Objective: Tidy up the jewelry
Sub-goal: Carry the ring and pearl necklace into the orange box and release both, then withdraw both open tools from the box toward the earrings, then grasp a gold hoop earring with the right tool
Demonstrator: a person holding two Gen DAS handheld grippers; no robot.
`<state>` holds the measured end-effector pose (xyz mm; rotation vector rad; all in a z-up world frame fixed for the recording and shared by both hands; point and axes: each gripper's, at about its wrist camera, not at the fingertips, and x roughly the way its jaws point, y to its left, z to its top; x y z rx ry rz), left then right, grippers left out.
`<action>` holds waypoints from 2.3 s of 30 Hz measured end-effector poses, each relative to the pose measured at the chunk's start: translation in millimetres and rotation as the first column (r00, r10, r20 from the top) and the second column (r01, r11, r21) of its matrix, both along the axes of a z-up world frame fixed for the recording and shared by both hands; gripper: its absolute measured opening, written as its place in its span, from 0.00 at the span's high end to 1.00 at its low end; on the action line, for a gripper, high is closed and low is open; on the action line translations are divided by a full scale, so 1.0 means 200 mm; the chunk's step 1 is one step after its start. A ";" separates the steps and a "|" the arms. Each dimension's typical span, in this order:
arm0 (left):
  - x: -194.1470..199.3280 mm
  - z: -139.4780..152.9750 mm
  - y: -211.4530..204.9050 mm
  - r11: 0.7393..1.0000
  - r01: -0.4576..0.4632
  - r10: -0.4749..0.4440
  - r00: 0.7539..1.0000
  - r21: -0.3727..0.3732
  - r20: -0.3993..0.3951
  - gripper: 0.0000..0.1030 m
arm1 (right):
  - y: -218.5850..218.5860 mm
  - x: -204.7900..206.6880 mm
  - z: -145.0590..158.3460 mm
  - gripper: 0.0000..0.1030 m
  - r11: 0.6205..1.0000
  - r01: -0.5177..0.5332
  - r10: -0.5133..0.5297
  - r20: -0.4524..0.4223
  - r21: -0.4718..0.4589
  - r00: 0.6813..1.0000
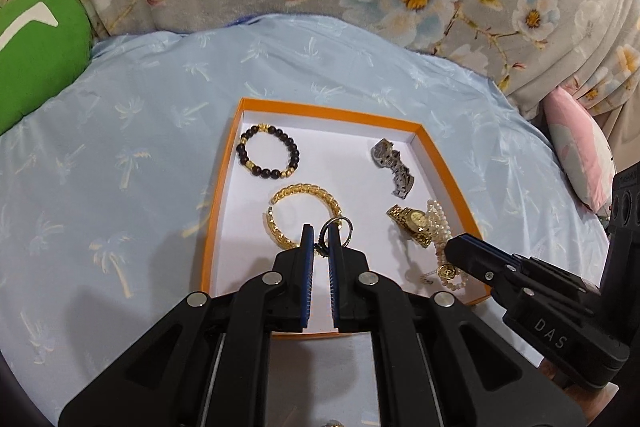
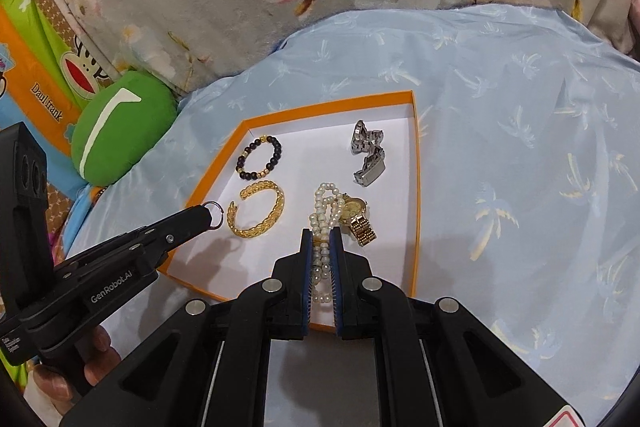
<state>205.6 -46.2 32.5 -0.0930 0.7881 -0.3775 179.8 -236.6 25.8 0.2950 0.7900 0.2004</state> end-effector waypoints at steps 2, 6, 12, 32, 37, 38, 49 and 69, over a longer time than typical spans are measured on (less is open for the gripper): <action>0.01 -0.02 0.00 1.000 -0.002 0.002 1.000 -0.001 -0.013 0.94 | 0.00 0.01 -0.02 0.92 1.000 -0.003 0.003 -0.009 -0.004 1.000; 0.02 -0.07 -0.01 1.000 0.001 -0.001 0.999 0.008 -0.032 0.93 | 0.00 0.01 -0.06 0.92 1.000 -0.002 0.003 -0.024 0.003 1.000; 0.02 -0.08 0.02 0.999 -0.032 0.032 0.999 0.003 -0.037 0.61 | -0.03 -0.02 -0.03 0.85 1.000 0.025 -0.025 -0.001 0.009 1.000; -0.52 0.05 0.38 0.994 -0.110 0.110 0.994 -0.011 -0.010 0.58 | 0.06 -0.64 0.05 0.78 0.996 -0.033 0.033 0.005 -0.089 0.999; -0.67 0.00 0.34 0.998 -0.070 0.070 0.997 0.000 -0.042 0.58 | 0.14 -0.68 -0.02 0.78 0.996 -0.067 0.065 -0.034 -0.066 0.997; -0.69 -0.01 0.33 0.998 -0.061 0.061 0.997 0.000 -0.048 0.58 | 0.16 -0.69 -0.02 0.78 0.995 -0.074 0.071 -0.038 -0.070 0.997; -0.81 -0.12 0.27 0.999 -0.036 0.039 0.995 0.031 -0.087 0.58 | 0.27 -0.77 -0.04 0.78 0.990 -0.121 0.117 -0.057 -0.074 0.992; -0.77 -0.16 0.21 0.998 -0.016 0.022 0.996 0.063 -0.085 0.59 | 0.27 -0.60 -0.09 0.78 0.989 -0.103 0.094 -0.094 -0.107 0.991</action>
